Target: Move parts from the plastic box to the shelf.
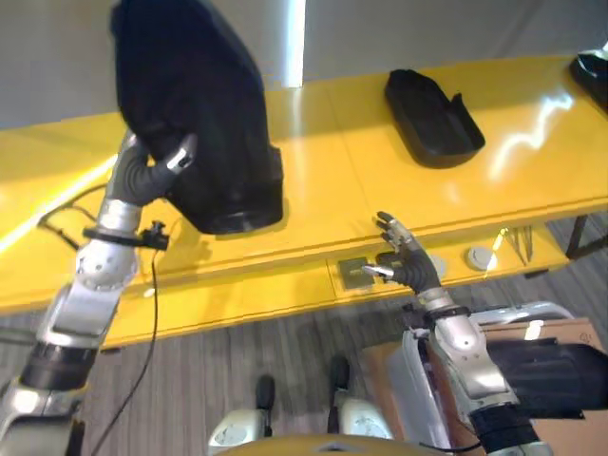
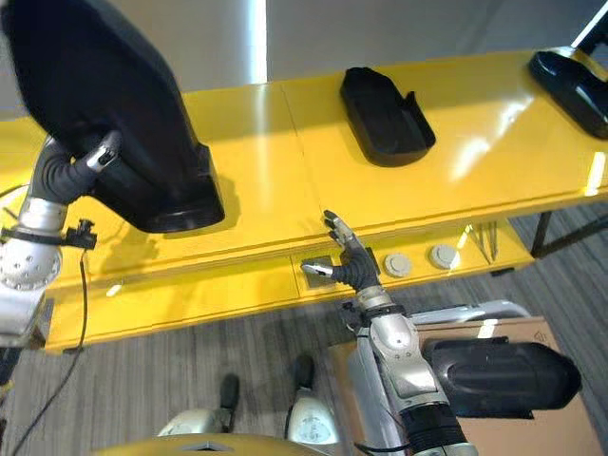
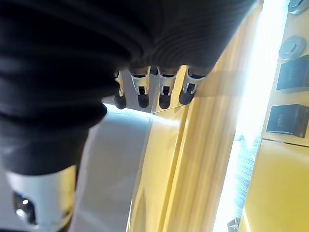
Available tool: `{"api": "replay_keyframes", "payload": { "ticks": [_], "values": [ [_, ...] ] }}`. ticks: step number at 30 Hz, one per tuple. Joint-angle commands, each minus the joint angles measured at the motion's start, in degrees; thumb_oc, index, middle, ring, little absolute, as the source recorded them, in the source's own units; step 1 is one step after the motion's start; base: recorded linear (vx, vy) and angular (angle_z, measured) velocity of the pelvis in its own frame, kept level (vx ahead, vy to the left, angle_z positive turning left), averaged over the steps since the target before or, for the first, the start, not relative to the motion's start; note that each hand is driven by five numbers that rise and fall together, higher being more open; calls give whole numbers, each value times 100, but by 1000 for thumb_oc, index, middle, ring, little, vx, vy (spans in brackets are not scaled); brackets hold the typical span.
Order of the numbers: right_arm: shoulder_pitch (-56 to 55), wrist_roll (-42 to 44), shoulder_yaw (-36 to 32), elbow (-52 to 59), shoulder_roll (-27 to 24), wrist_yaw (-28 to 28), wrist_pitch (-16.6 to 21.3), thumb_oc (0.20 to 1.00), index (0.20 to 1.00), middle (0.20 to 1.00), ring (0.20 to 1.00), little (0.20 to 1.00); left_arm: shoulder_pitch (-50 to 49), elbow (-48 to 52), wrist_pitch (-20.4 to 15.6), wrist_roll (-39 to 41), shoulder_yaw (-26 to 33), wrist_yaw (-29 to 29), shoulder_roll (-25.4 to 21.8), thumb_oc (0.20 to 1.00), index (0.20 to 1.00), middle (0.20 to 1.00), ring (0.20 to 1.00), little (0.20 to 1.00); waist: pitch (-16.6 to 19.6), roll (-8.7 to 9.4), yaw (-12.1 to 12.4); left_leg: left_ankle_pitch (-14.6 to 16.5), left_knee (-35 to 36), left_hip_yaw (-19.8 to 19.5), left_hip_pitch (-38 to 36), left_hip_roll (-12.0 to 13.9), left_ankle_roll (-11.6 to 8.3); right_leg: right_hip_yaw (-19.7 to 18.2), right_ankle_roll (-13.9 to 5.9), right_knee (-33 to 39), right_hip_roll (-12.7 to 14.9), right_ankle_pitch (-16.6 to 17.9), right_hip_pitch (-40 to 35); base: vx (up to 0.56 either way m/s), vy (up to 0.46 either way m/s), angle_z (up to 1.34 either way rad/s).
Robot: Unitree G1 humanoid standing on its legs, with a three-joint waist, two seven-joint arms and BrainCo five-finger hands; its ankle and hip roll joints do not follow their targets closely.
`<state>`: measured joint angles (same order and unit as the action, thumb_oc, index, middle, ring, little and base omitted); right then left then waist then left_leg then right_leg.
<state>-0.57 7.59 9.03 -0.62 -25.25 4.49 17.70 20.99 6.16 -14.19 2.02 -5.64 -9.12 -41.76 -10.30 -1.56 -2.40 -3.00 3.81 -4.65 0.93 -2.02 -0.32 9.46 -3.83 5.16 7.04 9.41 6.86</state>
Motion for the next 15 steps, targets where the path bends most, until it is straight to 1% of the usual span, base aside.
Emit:
{"api": "replay_keyframes", "payload": {
  "ticks": [1, 4, 5, 6, 7, 8, 9, 12, 13, 14, 15],
  "values": [
    [-238, 191, 715, 102, -317, 623, -229, 1000, 1000, 1000, 1000, 1000, 825, -632, -153, 1091, -128, 34, -122, 200, 200, 200, 200, 200, 258, -135, -82, 7, 119, -195, 362, 493, -535, -60, -366, -33, 199, -870, -738, -48, 41, -26],
    [-113, 223, 1051, 75, -456, 729, -287, 1000, 1000, 1000, 1000, 1000, 1853, -1741, -107, 2034, -730, 31, -448, 200, 200, 200, 200, 200, 140, -166, -189, -73, 119, -141, 516, 494, -555, -141, -412, -16, 209, -767, -530, -67, 17, -27],
    [-51, 217, 1160, 73, -498, 747, -297, 1000, 1000, 1000, 1000, 1000, 2179, -2093, -46, 2207, -948, 39, -588, 200, 200, 200, 200, 200, 95, -176, -218, -101, 119, -141, 575, 490, -556, -160, -424, -16, 204, -743, -468, -59, 3, -23],
    [-41, 218, 1152, 66, -484, 746, -295, 1000, 1000, 1000, 1000, 1000, 2229, -2131, -60, 2221, -981, 46, -595, 200, 200, 200, 200, 200, 91, -166, -209, -103, 119, -143, 583, 489, -556, -158, -424, -16, 204, -741, -460, -88, -6, -17],
    [65, 186, 1351, 27, -537, 773, -311, 1000, 1000, 1000, 1000, 1000, 2845, -2669, 4, 2573, -1375, 107, -898, 200, 200, 200, 200, 200, 9, -165, -244, -160, 119, -131, 692, 485, -554, -195, -454, -16, 202, -686, -336, -72, -8, -11],
    [74, 187, 1420, 17, -556, 787, -313, 1000, 1000, 1000, 1000, 1000, 2967, -2874, 48, 2748, -1470, 147, -993, 200, 200, 200, 200, 200, -10, -175, -259, -174, 119, -132, 726, 483, -556, -214, -463, -16, 202, -673, -303, -100, -12, -6],
    [112, 203, 1550, -33, -543, 811, -327, 1000, 1000, 1000, 1000, 1000, 3302, -3325, 101, 3115, -1723, 245, -1146, 200, 200, 200, 200, 200, -57, -170, -271, -205, 119, -118, 779, 486, -557, -239, -471, -16, 198, -654, -244, -60, -11, -5],
    [163, 223, 1688, -82, -547, 831, -332, 1000, 1000, 1000, 1000, 1000, 3586, -3835, 237, 3282, -2003, 422, -1324, 200, 200, 200, 200, 200, -118, -172, -297, -239, 119, -111, 825, 492, -556, -270, -485, -16, 189, -630, -190, -44, -6, -2],
    [214, 254, 1793, -108, -560, 838, -347, 1000, 1000, 1000, 1000, 1000, 3791, -4316, 367, 3490, -2197, 582, -1400, 200, 200, 200, 200, 200, -171, -171, -314, -259, 119, -92, 860, 493, -555, -296, -498, -16, 186, -600, -133, -70, -2, 0],
    [258, 300, 1849, -125, -569, 853, -358, 1000, 1000, 1000, 1000, 1000, 3893, -4551, 490, 3515, -2362, 726, -1440, 200, 200, 200, 200, 200, -198, -177, -326, -271, 119, -86, 881, 483, -554, -316, -505, -16, 183, -583, -101, -69, 1, -1],
    [231, 336, 1857, -126, -570, 877, -364, 1000, 1000, 1000, 1000, 1000, 3897, -4522, 500, 3583, -2388, 824, -1557, 200, 200, 200, 200, 200, -207, -168, -311, -277, 119, -80, 904, 482, -555, -324, -513, -16, 191, -573, -76, -42, 7, -1]
  ]
}}
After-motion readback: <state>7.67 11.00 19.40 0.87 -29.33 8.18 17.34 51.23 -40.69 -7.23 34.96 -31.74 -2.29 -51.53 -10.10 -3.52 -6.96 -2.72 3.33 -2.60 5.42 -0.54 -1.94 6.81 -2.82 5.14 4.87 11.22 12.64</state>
